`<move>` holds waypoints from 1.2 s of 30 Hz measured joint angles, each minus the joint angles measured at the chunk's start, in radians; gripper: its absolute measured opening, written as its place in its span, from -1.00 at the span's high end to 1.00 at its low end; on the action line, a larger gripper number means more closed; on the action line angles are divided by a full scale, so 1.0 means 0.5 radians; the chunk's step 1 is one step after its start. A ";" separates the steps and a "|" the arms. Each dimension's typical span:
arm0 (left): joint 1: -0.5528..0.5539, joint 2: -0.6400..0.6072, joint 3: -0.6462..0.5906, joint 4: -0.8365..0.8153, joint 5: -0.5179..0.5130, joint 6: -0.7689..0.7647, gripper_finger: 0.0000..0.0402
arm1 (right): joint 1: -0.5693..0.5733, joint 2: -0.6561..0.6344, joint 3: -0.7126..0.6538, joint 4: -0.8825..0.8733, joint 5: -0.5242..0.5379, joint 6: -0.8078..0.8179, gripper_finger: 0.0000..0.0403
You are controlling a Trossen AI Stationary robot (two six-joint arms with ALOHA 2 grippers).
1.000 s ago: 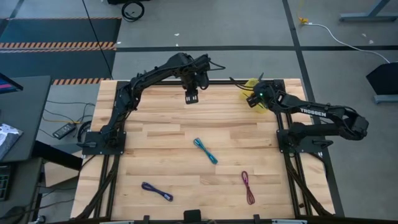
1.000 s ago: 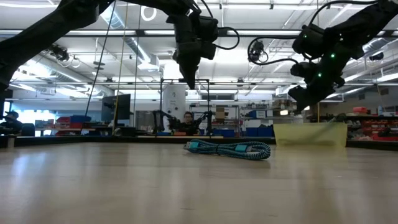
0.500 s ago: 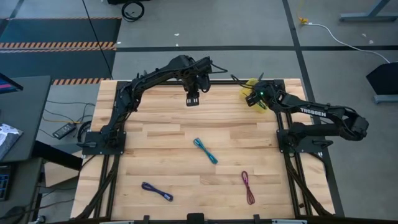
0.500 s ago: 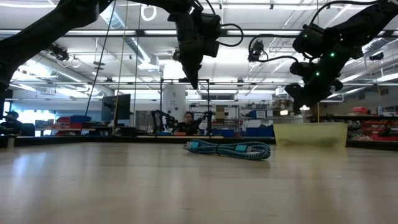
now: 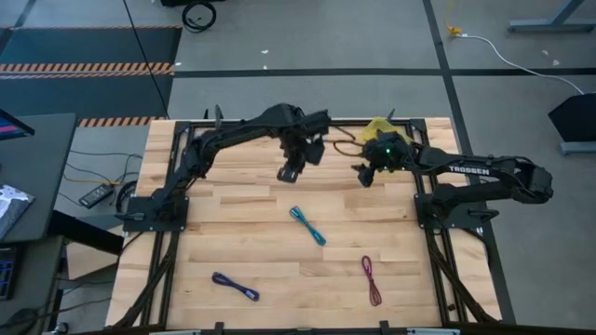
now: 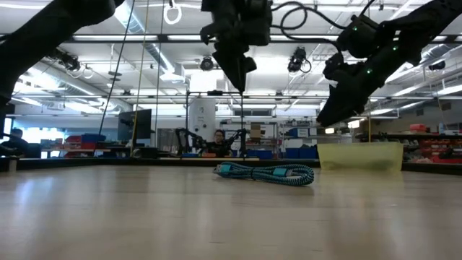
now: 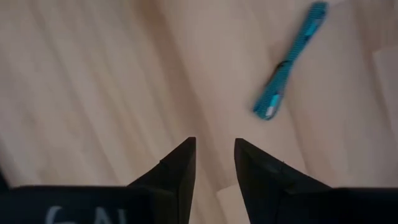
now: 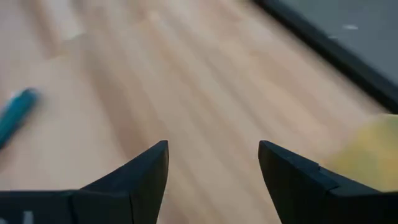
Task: Pick and place USB-C Cables
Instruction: Put the blue charger cable into the yellow container
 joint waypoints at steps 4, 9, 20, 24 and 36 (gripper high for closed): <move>-0.141 0.000 0.000 -0.025 0.001 -0.044 0.42 | 0.117 0.000 0.000 0.007 -0.151 0.018 -0.26; -0.297 0.000 0.000 -0.096 0.001 -0.166 0.42 | 0.268 0.002 0.001 0.010 -0.229 0.019 -0.25; -0.456 0.005 -0.475 0.120 -0.110 -0.349 0.42 | 0.603 0.005 -0.235 0.175 -0.219 0.268 -0.25; -0.456 0.005 -0.576 0.158 -0.213 -0.496 0.42 | 0.661 0.004 -0.269 0.184 -0.222 0.344 -0.25; -0.468 0.004 -0.587 0.427 -0.430 -0.891 0.42 | 0.700 0.003 -0.269 0.273 -0.498 0.430 -0.25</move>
